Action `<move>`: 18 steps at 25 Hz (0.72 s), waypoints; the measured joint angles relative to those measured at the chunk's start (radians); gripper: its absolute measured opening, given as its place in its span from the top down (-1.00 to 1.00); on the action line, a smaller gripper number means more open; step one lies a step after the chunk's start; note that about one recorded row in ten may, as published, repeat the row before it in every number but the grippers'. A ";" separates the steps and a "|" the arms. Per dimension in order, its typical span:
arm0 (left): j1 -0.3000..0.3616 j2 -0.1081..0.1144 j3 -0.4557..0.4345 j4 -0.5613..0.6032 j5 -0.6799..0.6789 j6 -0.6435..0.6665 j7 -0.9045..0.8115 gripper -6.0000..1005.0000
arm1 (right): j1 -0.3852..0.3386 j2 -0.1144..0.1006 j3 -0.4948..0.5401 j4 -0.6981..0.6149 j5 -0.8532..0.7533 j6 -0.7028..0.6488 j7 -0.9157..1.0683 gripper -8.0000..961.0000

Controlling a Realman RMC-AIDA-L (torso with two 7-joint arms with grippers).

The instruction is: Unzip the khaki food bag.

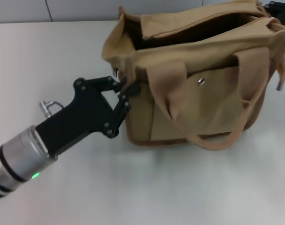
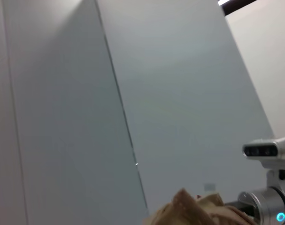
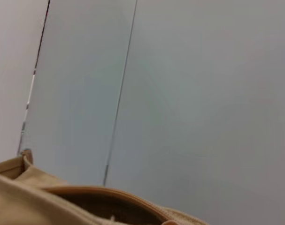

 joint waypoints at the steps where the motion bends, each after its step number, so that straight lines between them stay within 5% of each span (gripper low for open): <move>1: 0.009 0.000 -0.002 -0.003 0.000 0.004 0.001 0.81 | 0.008 0.000 -0.001 0.005 -0.008 0.005 0.005 0.86; 5: 0.022 0.000 -0.003 0.000 0.000 0.018 -0.016 0.66 | 0.016 0.001 -0.008 0.009 -0.020 0.025 0.020 0.85; 11: 0.042 0.009 -0.004 0.043 0.000 0.049 -0.067 0.30 | -0.025 0.002 -0.003 -0.010 -0.014 0.017 0.024 0.50; 18: 0.143 0.012 0.007 0.249 0.000 0.137 -0.256 0.00 | -0.128 0.003 0.054 -0.017 0.058 -0.062 0.053 -0.17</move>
